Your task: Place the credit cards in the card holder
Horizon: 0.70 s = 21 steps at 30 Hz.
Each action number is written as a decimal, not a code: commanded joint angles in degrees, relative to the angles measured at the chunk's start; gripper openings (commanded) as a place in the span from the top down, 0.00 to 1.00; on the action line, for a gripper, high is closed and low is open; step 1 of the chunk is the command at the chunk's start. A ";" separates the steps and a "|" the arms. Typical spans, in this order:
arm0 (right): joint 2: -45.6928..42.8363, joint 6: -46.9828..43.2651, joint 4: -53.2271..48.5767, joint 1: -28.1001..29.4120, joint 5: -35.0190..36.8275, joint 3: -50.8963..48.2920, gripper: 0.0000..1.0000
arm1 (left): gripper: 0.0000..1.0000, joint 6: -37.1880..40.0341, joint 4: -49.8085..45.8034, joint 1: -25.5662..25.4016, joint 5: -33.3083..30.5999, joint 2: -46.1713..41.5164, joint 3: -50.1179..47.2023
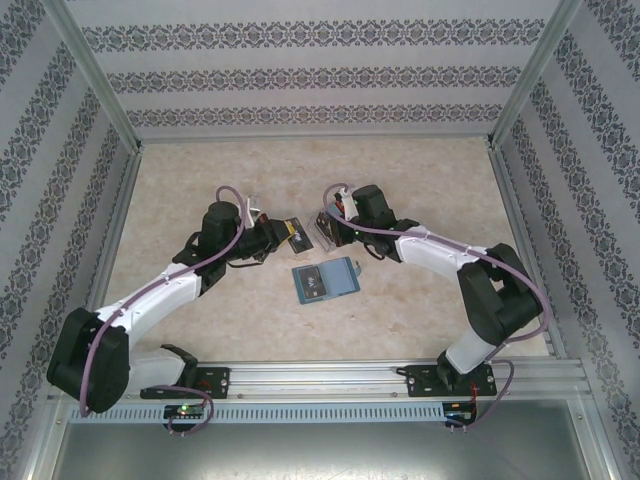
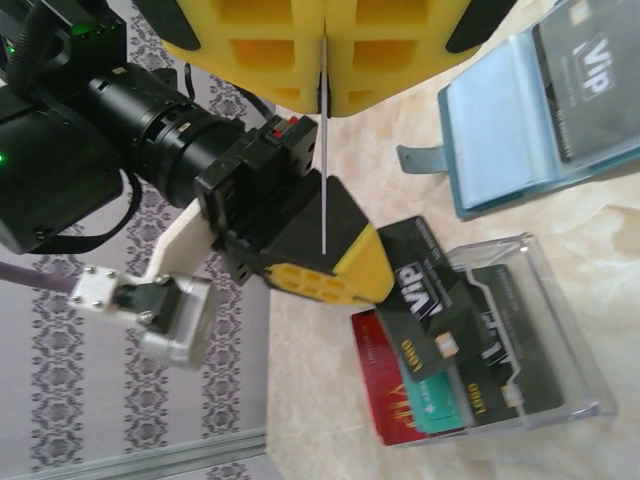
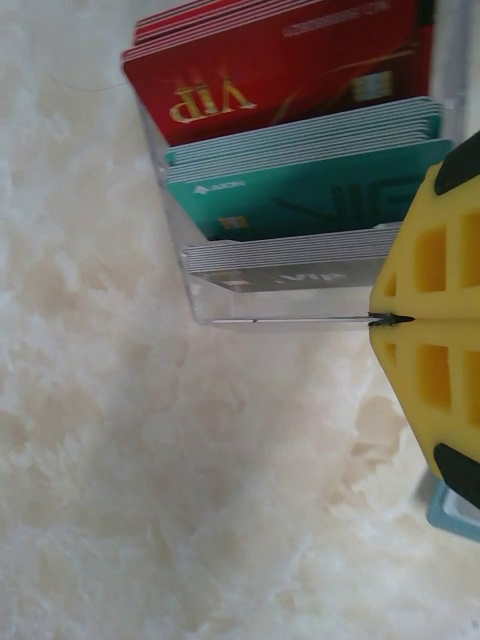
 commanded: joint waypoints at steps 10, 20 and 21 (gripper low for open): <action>7.89 -10.10 7.40 0.98 3.40 3.35 1.00 | 1.00 2.72 -2.56 0.46 0.57 0.62 -0.04; -1.15 -4.14 4.45 1.28 5.97 0.37 0.69 | 1.00 4.64 -0.21 0.36 3.91 3.05 1.04; -3.00 -3.00 3.65 1.10 6.20 -0.27 0.67 | 1.00 5.00 -0.19 0.37 4.28 3.41 1.37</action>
